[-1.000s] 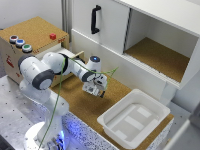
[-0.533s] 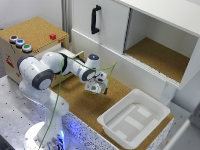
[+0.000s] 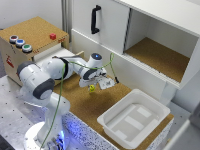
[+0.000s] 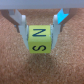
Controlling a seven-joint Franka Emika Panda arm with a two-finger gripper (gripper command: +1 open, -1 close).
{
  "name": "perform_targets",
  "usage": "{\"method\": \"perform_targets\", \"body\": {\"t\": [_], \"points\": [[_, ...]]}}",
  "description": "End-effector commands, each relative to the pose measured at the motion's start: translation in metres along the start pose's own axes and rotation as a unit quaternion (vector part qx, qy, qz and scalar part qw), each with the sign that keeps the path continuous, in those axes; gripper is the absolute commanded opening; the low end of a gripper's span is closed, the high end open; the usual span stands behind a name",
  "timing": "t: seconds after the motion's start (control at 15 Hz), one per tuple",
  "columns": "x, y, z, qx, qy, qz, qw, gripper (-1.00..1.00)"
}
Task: Rotate the yellow block to the left
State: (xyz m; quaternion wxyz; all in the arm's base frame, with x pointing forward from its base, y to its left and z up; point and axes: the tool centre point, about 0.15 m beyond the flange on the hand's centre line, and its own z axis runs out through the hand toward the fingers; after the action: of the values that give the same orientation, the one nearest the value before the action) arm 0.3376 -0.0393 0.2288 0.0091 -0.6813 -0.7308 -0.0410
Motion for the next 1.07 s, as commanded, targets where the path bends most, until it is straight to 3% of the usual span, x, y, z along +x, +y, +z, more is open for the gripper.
{"method": "perform_targets", "body": {"t": [0.0, 0.07, 0.13, 0.4, 0.73, 0.87, 1.0], "points": [[-0.004, 0.028, 0.034, 0.034, -0.047, -0.096, 0.994, -1.0], [-0.003, 0.03, 0.035, 0.03, -0.047, -0.092, 0.994, -1.0], [0.0, 0.03, 0.035, 0.028, -0.048, -0.089, 0.995, 1.0], [-0.001, 0.019, 0.01, 0.017, -0.037, -0.062, 0.997, 1.0], [0.006, -0.011, -0.037, 0.015, 0.009, 0.068, 0.998, 1.0], [0.011, -0.027, -0.044, 0.011, 0.032, 0.157, 0.987, 1.0], [0.017, -0.04, -0.049, 0.007, 0.04, 0.267, 0.963, 1.0]]}}
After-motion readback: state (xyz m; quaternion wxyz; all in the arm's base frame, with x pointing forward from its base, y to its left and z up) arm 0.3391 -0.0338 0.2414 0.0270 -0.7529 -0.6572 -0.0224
